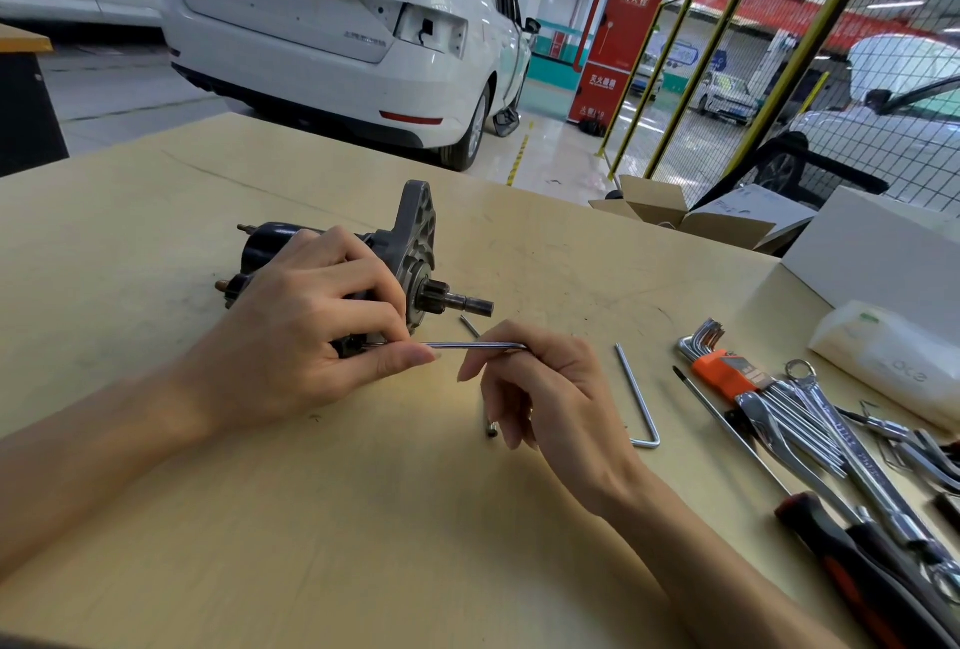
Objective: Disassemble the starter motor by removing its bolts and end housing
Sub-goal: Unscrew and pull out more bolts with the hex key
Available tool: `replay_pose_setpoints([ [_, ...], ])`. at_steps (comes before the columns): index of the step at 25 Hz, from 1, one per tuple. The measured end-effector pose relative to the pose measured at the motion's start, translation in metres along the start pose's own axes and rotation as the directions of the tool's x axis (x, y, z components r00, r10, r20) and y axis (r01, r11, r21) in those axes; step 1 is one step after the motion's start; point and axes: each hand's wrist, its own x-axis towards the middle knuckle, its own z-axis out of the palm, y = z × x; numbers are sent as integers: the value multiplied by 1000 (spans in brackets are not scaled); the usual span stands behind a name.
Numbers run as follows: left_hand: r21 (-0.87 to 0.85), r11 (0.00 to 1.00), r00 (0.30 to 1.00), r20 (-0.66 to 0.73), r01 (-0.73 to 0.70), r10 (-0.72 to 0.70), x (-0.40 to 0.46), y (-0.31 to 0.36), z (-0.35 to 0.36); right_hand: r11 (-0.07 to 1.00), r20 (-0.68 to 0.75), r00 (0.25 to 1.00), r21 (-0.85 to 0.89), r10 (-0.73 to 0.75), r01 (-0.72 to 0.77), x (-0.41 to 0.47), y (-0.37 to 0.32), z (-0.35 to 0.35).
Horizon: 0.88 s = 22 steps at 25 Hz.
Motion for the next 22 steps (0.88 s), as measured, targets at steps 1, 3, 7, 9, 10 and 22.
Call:
replay_pose_setpoints([
  [1, -2, 1000, 1000, 1, 4, -4, 0, 0, 0, 1000, 0, 1000, -5, -4, 4, 0, 0, 0],
  [3, -1, 1000, 1000, -2, 7, -7, 0, 1, 0, 1000, -2, 1000, -22, -9, 9, 0, 1, 0],
  [7, 5, 1000, 1000, -5, 9, -9, 0, 1, -1, 999, -10, 1000, -52, -5, 4, 0, 3, 0],
  [9, 0, 1000, 1000, -7, 12, -12, 0, 1, -1, 998, -25, 1000, -70, 1, -3, 0, 3, 0],
  [10, -3, 1000, 1000, -7, 12, -12, 0, 1, -1, 997, -42, 999, -80, 5, -8, 0, 3, 1],
  [22, -24, 1000, 1000, -4, 9, -9, 0, 0, -1, 989, -120, 987, 114, 106, -93, 3, -5, 1],
])
